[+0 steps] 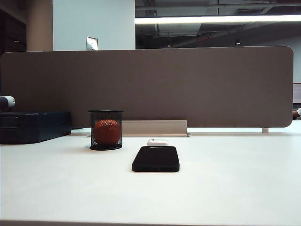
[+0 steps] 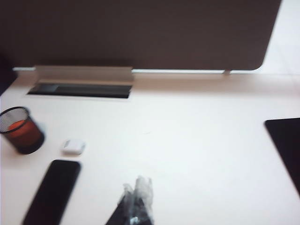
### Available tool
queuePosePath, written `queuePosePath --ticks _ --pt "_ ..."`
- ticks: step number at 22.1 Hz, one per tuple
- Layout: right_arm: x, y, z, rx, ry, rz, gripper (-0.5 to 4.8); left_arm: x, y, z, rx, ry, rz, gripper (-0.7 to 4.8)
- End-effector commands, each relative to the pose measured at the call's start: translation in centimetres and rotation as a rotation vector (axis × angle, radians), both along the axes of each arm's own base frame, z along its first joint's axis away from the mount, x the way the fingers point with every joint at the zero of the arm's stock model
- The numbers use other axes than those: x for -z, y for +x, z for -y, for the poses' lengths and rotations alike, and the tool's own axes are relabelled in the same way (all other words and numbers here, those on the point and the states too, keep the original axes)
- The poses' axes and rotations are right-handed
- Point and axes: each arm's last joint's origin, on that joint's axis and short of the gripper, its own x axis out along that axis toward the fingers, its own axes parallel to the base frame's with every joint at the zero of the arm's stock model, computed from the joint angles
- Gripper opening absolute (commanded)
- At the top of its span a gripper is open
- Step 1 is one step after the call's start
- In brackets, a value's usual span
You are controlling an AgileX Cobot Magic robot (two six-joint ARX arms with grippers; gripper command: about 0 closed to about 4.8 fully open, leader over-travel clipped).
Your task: Find the wireless headphone case on the desktop and place it on the left side of the phone.
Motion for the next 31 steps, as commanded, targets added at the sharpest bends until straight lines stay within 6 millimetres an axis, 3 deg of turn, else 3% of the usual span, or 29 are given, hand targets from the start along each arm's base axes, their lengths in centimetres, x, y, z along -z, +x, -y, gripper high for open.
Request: queuePosePath --ticks 1,6,14,24,31 --pt "-2.1 2.0 -0.3 -0.124 0.054 -0.109 -0.08 -0.2 0.0 0.0 0.005 -0.004 0.01 -0.05" --pt "-2.6 5.8 -0.7 -0.271 0.139 -0.237 -0.08 -0.2 0.0 0.0 0.005 -0.004 0.01 -0.05" --pt "-0.1 11.4 -1.8 -0.326 0.157 -0.397 -0.08 -0.2 0.0 0.0 -0.003 -0.004 0.011 -0.05" --pt "1.8 16.2 -3.0 -0.373 0.153 -0.405 -0.08 -0.2 0.0 0.0 -0.004 -0.004 0.013 -0.05" --pt "3.8 20.2 -5.0 -0.481 0.169 -0.387 -0.08 -0.3 0.0 0.0 -0.004 -0.004 0.019 -0.05"
